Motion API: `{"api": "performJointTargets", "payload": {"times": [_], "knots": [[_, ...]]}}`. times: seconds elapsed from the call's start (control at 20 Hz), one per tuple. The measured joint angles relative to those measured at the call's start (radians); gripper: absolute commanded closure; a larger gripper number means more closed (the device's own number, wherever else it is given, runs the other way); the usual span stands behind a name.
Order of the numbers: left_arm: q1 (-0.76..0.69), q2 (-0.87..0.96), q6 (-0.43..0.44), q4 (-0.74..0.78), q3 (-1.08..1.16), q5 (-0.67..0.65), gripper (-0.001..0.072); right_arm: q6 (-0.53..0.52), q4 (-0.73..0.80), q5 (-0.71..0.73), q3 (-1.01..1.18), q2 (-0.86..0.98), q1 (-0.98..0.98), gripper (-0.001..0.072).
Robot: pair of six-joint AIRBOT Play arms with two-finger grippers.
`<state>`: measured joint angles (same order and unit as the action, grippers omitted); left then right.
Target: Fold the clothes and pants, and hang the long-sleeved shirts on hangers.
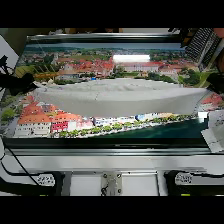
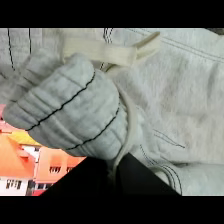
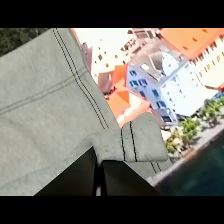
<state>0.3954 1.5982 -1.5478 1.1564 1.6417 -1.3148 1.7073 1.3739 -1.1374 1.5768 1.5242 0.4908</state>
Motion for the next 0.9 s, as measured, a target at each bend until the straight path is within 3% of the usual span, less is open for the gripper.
{"api": "performJointTargets", "payload": {"times": [0.4,0.9], "knots": [[-0.018,0.226,-0.074,-0.001,0.195,-0.004,0.0685,0.085,0.004,0.16,0.045,0.16,-0.046,0.0689],[-0.032,0.311,-0.121,0.004,0.218,0.071,0.0685,0.178,0.005,0.335,0.047,0.257,-0.106,0.0688]]}}
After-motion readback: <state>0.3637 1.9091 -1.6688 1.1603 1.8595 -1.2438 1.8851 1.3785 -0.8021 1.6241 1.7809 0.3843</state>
